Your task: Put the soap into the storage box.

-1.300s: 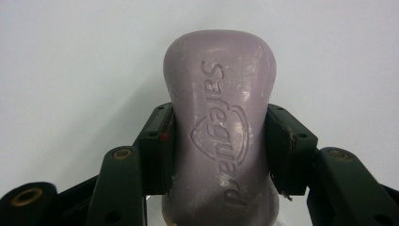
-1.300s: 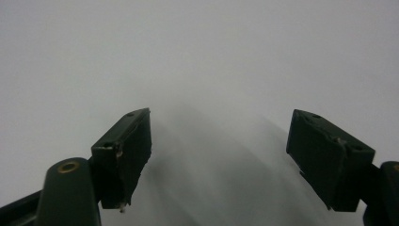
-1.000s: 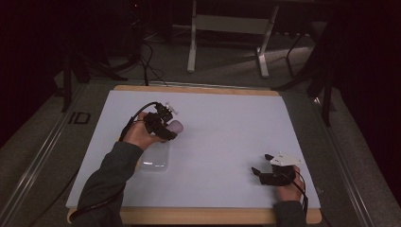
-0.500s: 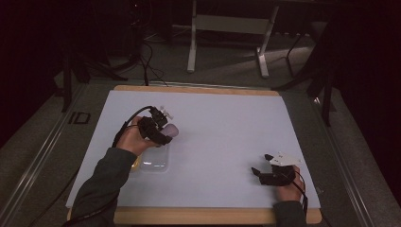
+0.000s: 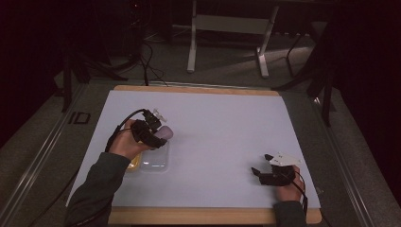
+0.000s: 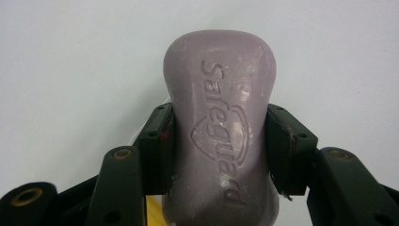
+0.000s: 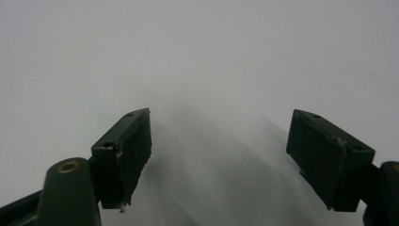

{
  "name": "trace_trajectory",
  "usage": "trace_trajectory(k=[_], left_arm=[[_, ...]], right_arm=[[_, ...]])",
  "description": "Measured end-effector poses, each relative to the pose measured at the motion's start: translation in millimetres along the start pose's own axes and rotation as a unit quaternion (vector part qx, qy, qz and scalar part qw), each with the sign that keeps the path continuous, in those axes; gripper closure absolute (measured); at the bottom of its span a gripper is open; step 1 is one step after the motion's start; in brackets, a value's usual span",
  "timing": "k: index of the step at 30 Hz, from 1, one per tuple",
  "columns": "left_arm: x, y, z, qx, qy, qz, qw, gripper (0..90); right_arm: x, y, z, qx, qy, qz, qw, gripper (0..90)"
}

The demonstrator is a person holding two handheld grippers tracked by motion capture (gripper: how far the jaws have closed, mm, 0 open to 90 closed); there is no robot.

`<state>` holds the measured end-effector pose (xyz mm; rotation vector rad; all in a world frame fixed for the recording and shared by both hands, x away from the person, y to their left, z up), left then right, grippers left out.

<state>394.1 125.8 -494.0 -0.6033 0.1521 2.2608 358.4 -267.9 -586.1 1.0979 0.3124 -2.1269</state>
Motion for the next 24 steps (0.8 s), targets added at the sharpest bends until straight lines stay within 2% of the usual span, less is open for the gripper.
trace_trajectory(k=[13,17,18,22,24], left_arm=[[13.4,-6.6,2.1,-0.002,0.0,0.014,0.9999,49.5],[15.9,-8.0,1.8,-0.001,0.002,0.021,0.9998,49.5],[20.9,-12.7,0.9,-0.006,-0.003,0.027,0.9996,49.5],[27.6,-16.6,-0.1,-0.005,-0.001,0.04,0.9992,49.5],[28.9,-17.6,0.0,-0.005,-0.002,0.04,0.9992,49.5]], right_arm=[[0.1,-0.2,-0.1,0.001,-0.001,0.001,1.0,22.2],[0.1,-0.2,-0.1,0.001,-0.001,0.001,1.0,22.2],[0.1,-0.2,-0.1,0.001,-0.001,0.001,1.0,22.2],[0.1,-0.2,-0.1,0.001,-0.001,0.001,1.0,22.2],[0.1,-0.2,-0.1,0.001,-0.001,0.001,1.0,22.2]])
Point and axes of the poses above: each handheld gripper's, and its own axes: z roughly backward along the jaws, x roughly out of its underside, y roughly to its right, the point moved 8 cm from there along -z, roughly forward along the jaws, and after that the axes turned 1 degree about -x, right-handed, at the moved point
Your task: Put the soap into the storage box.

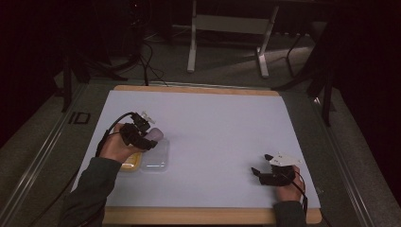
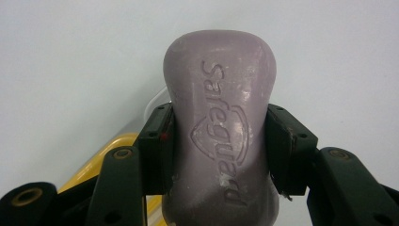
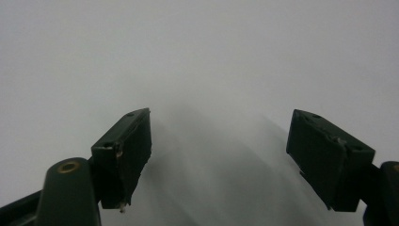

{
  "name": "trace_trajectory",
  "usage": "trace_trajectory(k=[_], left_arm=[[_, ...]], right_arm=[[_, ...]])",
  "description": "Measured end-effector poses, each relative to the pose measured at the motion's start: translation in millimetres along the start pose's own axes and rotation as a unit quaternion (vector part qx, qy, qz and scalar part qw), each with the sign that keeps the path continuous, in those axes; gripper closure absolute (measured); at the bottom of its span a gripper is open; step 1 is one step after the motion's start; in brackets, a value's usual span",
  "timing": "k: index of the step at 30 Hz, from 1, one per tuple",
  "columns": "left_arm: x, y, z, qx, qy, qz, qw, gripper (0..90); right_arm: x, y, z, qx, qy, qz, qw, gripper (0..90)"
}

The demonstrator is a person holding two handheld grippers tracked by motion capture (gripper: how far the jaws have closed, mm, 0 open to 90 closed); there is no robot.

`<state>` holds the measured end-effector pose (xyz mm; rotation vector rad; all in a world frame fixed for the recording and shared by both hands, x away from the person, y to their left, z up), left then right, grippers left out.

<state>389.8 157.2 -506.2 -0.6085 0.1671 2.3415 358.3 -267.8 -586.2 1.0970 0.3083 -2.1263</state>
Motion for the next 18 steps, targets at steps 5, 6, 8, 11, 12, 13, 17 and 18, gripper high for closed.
trace_trajectory(k=[5,6,8,11,12,13,17,18], left_arm=[[6.8,-5.1,-0.5,0.0,0.001,0.011,0.9999,49.5],[7.6,-5.8,-0.5,-0.001,0.001,0.013,0.9999,49.5],[9.1,-7.1,-0.5,0.0,0.001,0.015,0.9999,49.5],[9.9,-7.7,-0.6,-0.001,0.002,0.018,0.9998,49.5],[12.3,-9.6,-0.4,-0.002,0.001,0.023,0.9997,49.5],[13.0,-10.2,-0.3,-0.002,0.001,0.024,0.9997,49.5],[15.8,-12.3,-0.1,-0.004,0.0,0.029,0.9996,49.5],[17.3,-13.4,0.2,-0.004,0.0,0.031,0.9995,49.5]], right_arm=[[0.1,0.0,-0.1,0.001,-0.001,0.002,1.0,22.2],[0.1,-0.1,-0.1,0.001,-0.001,0.002,1.0,22.2],[0.1,-0.1,-0.1,0.001,-0.001,0.002,1.0,22.2],[0.1,-0.1,0.0,0.001,-0.001,0.002,1.0,22.2],[0.1,-0.1,0.0,0.001,-0.001,0.002,1.0,22.2],[0.1,0.0,0.0,0.001,-0.001,0.002,1.0,22.2],[0.1,-0.2,0.0,0.002,-0.001,0.002,1.0,22.2],[0.1,-0.2,0.0,0.002,-0.001,0.002,1.0,22.2]])
Point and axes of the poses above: each handheld gripper's, and its own axes: z roughly backward along the jaws, x roughly out of its underside, y roughly to its right, the point moved 8 cm from there along -z, roughly forward along the jaws, and after that the axes turned 1 degree about -x, right-handed, at the moved point
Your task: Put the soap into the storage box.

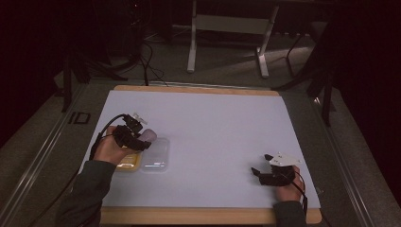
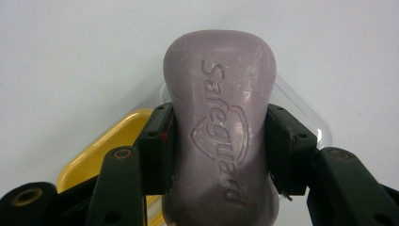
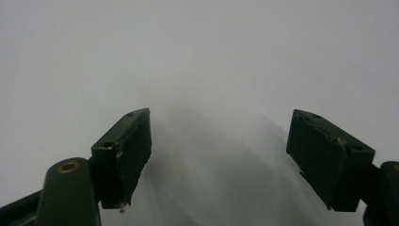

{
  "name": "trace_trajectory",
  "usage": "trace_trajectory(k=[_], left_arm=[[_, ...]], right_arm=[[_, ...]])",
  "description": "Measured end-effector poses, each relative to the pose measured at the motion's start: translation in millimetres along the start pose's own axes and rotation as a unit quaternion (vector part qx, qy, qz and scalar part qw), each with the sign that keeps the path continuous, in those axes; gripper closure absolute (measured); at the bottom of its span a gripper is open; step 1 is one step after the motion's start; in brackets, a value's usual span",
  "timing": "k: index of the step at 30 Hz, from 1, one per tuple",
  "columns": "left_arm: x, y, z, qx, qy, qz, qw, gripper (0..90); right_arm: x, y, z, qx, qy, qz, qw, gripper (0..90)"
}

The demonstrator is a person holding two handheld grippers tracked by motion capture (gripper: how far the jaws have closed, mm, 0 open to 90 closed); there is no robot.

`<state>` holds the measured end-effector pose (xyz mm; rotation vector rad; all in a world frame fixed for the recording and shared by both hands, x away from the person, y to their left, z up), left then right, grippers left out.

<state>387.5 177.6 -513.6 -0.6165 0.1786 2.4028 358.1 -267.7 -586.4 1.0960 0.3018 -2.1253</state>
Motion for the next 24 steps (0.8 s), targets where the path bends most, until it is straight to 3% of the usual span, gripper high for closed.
trace_trajectory(k=[24], left_arm=[[22.1,-12.5,-0.9,-0.01,-0.004,0.035,0.9993,49.5]], right_arm=[[0.2,-0.9,-0.8,0.003,-0.004,0.006,1.0,22.2]])
Point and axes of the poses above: each handheld gripper's, and its own axes: z roughly backward along the jaws, x roughly out of its underside, y roughly to its right, the point moved 8 cm from there along -z, roughly forward along the jaws, and after that the axes turned 1 degree about -x, right-handed, at the moved point
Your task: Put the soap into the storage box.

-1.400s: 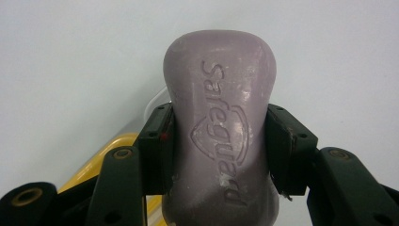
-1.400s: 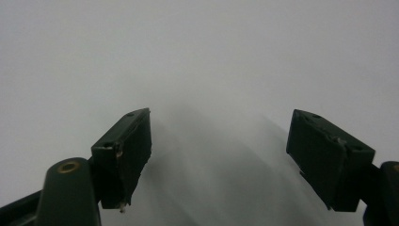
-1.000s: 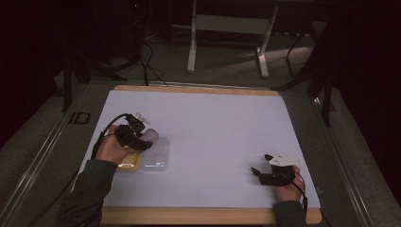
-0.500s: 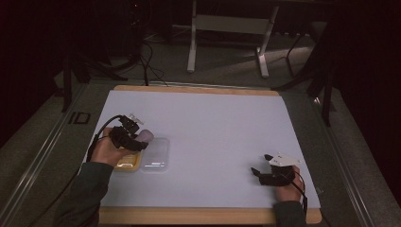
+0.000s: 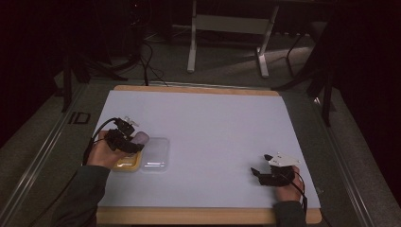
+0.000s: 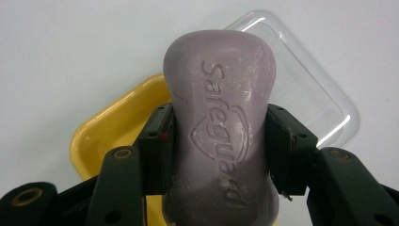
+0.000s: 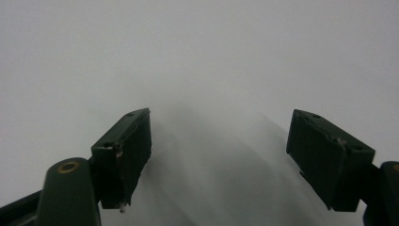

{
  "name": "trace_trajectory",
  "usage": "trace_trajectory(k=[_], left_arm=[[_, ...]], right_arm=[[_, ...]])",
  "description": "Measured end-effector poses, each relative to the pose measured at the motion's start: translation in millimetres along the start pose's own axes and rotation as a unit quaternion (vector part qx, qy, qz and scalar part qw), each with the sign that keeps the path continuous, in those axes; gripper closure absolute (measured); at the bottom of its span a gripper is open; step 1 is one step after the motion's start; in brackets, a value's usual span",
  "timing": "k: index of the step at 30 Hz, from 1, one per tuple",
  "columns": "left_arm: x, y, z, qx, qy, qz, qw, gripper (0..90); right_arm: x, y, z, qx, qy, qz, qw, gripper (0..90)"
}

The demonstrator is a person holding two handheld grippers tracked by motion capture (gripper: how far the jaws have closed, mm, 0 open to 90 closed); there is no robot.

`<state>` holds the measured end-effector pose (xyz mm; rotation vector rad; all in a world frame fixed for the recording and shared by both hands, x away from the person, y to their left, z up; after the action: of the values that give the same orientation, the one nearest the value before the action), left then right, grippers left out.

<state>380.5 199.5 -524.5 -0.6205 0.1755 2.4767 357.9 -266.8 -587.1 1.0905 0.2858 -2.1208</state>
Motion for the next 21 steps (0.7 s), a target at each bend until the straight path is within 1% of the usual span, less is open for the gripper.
trace_trajectory(k=[9,11,14,17,21], left_arm=[[9.9,-5.2,-0.1,-0.002,0.001,0.016,0.9999,49.5],[11.2,-5.7,0.1,-0.002,-0.001,0.017,0.9998,49.5],[16.0,-8.4,-0.6,-0.005,-0.003,0.024,0.9997,49.5],[19.6,-8.7,-1.1,-0.003,-0.004,0.026,0.9996,49.5],[23.6,-10.6,-1.1,-0.008,-0.008,0.029,0.9995,49.5]], right_arm=[[-0.1,0.1,0.1,0.001,0.001,0.0,1.0,22.2],[-0.1,0.1,0.1,0.0,0.001,0.0,1.0,22.2],[-0.1,0.1,0.1,0.0,0.001,-0.001,1.0,22.2],[-0.1,0.1,0.1,0.001,0.001,-0.001,1.0,22.2],[-0.1,0.1,0.0,0.001,0.001,-0.001,1.0,22.2]])
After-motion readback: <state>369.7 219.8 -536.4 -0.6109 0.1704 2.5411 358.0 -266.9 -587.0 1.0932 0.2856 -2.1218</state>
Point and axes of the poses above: each handheld gripper's, and its own axes: z roughly backward along the jaws, x roughly out of its underside, y roughly to its right, the point moved 8 cm from there along -z, roughly forward along the jaws, and after that the axes turned 1 degree about -x, right-handed, at the moved point
